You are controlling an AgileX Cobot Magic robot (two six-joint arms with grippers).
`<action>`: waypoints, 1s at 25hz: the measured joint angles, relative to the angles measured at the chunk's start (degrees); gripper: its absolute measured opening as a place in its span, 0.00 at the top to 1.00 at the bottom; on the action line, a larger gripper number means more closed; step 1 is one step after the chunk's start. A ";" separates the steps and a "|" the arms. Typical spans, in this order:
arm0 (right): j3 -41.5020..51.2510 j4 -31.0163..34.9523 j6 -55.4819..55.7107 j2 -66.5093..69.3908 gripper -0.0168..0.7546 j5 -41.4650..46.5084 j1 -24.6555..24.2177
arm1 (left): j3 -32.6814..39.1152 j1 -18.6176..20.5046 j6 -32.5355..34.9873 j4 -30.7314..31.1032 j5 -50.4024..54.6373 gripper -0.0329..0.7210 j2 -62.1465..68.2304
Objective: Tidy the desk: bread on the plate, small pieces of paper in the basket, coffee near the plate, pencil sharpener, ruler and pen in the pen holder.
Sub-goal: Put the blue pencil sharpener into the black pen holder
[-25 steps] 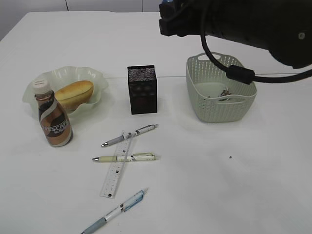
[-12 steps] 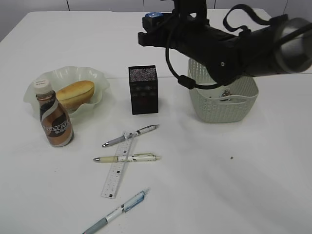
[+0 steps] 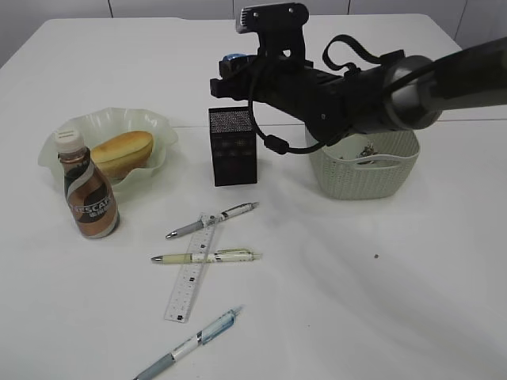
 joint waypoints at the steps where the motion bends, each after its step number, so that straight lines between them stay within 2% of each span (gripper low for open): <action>1: -0.51 -0.09 0.13 0.75 0.59 0.11 0.00 | 0.00 0.00 0.00 0.00 0.00 0.31 0.00; 13: -3.33 -1.25 0.94 5.53 0.59 0.54 0.00 | 0.00 0.00 0.00 0.00 0.00 0.31 0.00; 25: -5.16 -1.72 0.94 6.65 0.59 4.97 0.00 | 0.00 0.00 0.00 0.00 0.00 0.31 0.00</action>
